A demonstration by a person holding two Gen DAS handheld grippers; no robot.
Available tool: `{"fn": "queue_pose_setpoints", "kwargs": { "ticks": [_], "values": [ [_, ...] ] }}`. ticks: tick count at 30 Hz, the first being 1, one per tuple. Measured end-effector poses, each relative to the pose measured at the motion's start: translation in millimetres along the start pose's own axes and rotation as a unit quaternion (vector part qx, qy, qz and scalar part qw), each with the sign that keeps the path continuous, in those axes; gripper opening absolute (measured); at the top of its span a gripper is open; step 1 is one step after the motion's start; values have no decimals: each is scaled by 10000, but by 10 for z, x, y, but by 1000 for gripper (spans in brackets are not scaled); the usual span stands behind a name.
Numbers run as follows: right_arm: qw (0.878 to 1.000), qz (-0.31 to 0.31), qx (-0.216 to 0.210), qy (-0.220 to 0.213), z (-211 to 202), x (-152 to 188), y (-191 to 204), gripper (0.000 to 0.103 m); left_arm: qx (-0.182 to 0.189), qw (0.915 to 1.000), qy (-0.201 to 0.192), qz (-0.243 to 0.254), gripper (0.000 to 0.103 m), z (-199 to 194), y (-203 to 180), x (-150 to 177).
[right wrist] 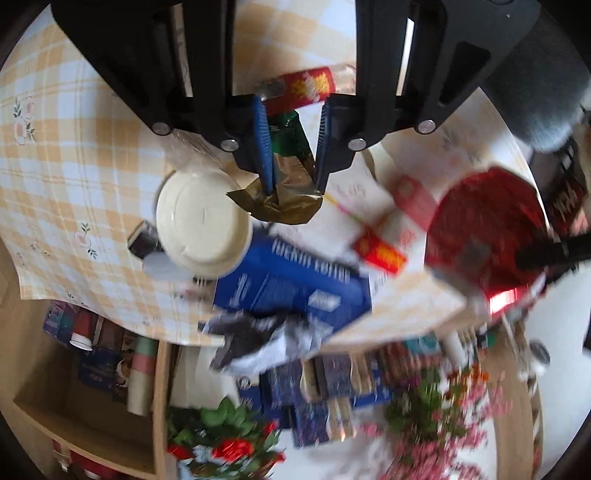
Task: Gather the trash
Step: 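Carry the red can and green wrapper to the bin and release them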
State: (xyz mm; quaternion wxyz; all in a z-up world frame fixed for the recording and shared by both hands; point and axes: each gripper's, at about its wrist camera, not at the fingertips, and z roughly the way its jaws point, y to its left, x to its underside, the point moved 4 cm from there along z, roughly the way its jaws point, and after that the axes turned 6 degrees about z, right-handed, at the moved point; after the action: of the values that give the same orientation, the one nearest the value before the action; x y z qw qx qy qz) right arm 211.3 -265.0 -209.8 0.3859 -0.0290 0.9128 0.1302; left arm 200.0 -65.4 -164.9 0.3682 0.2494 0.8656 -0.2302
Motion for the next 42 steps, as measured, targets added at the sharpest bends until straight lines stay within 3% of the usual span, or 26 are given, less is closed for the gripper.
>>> {"fn": "queue_pose_setpoints", "kwargs": {
  "ticks": [16,25,30,35,42],
  "values": [
    [9949,139,-230,-973,-589,-384,227,24,-108,9996,-150,211,8,-197,-106,-90],
    [9947,-9,-281,-988,-1024,-30,388,24,-19,9992,-253,301,0,-497,-304,-18],
    [9957,105,-205,-897,-1072,190,383,24,47,9990,-27,438,0,-400,-402,136],
    [9954,256,-179,-909,-1186,344,340,24,78,9999,-128,-75,0,-493,-235,222],
    [9950,440,-197,-871,-1197,438,270,24,-75,9999,-91,-46,0,-637,-170,306]
  ]
}}
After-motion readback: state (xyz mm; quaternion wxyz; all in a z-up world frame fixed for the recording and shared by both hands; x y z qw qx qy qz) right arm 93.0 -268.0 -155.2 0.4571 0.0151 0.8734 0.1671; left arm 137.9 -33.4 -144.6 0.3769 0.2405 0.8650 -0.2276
